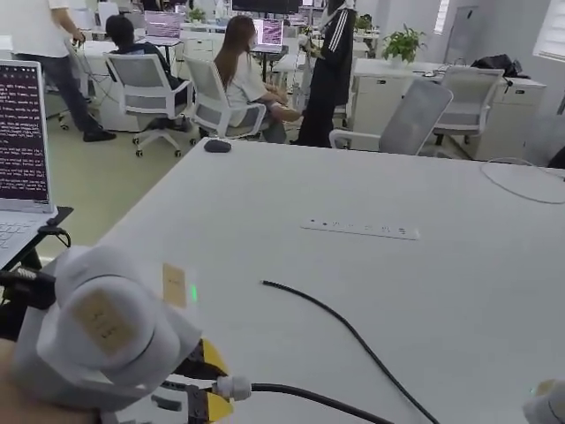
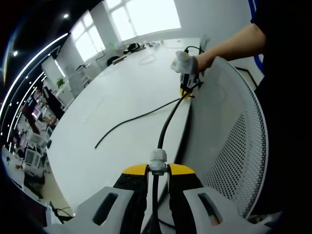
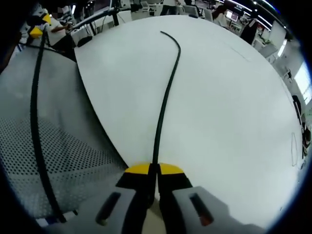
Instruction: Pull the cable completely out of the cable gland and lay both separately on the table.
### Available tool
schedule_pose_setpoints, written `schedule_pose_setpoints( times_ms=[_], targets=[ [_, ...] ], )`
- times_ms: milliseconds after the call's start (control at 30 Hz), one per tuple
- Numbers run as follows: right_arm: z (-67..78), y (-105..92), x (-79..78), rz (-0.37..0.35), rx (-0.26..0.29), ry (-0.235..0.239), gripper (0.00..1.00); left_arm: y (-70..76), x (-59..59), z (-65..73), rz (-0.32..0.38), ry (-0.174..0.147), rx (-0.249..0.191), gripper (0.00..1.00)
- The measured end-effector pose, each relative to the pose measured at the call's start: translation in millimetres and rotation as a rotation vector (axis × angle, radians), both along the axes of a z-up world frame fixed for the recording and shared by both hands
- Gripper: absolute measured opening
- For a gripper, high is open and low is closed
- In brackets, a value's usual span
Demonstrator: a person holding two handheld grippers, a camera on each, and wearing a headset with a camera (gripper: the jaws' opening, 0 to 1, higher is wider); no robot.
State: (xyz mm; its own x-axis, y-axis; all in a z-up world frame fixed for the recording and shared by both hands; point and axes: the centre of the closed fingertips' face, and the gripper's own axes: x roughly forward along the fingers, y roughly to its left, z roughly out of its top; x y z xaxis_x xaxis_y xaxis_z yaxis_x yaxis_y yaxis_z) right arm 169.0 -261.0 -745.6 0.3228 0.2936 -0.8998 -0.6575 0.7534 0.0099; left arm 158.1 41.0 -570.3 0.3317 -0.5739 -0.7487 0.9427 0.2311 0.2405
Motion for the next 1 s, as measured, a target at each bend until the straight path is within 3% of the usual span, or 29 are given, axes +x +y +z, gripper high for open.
schedule_pose_setpoints(
  times_ms=[100, 267, 333, 433, 567, 700, 767, 867, 900, 1000],
  targets=[
    [16.5, -5.6, 19.1, -0.041, 0.002, -0.063, 0.03, 3.1, 2.0, -1.1, 0.008, 0.001, 0.008, 0.16],
    [47.6, -21.6, 63.3, -0.075, -0.049, -0.173, 0.03, 5.0, 5.1, -0.2, 0.019, 0.0, 0.005, 0.16],
    [53.4, -26.6, 76.4, -0.088, -0.065, -0.194, 0.03, 5.4, 6.2, -0.3, 0.022, -0.001, 0.005, 0.16],
    [68.2, -39.4, 102.6, -0.092, -0.142, -0.253, 0.03, 5.3, 6.8, 0.1, 0.024, -0.002, 0.003, 0.16],
    [76.8, -54.1, 138.3, -0.112, -0.212, -0.313, 0.03, 4.2, 5.6, 1.1, 0.025, 0.002, -0.007, 0.16],
    [91.6, -56.8, 169.5, -0.155, -0.216, -0.372, 0.04, 4.9, 4.4, 1.5, 0.026, -0.003, -0.005, 0.16],
    [102.9, -54.0, 185.1, -0.161, -0.228, -0.423, 0.04, 5.1, 2.7, 1.6, 0.027, -0.003, -0.006, 0.16],
    [122.5, -34.4, 205.4, -0.178, -0.16, -0.493, 0.05, 4.0, 0.8, 1.4, 0.025, -0.001, -0.01, 0.16],
    [127.8, -24.4, 210.7, -0.196, -0.117, -0.503, 0.05, 3.5, 0.6, 1.3, 0.025, -0.001, -0.011, 0.16],
    [131.7, -5.4, 218.6, -0.175, -0.067, -0.505, 0.05, 0.4, -1.1, -0.1, 0.017, 0.004, -0.01, 0.16]
  ],
)
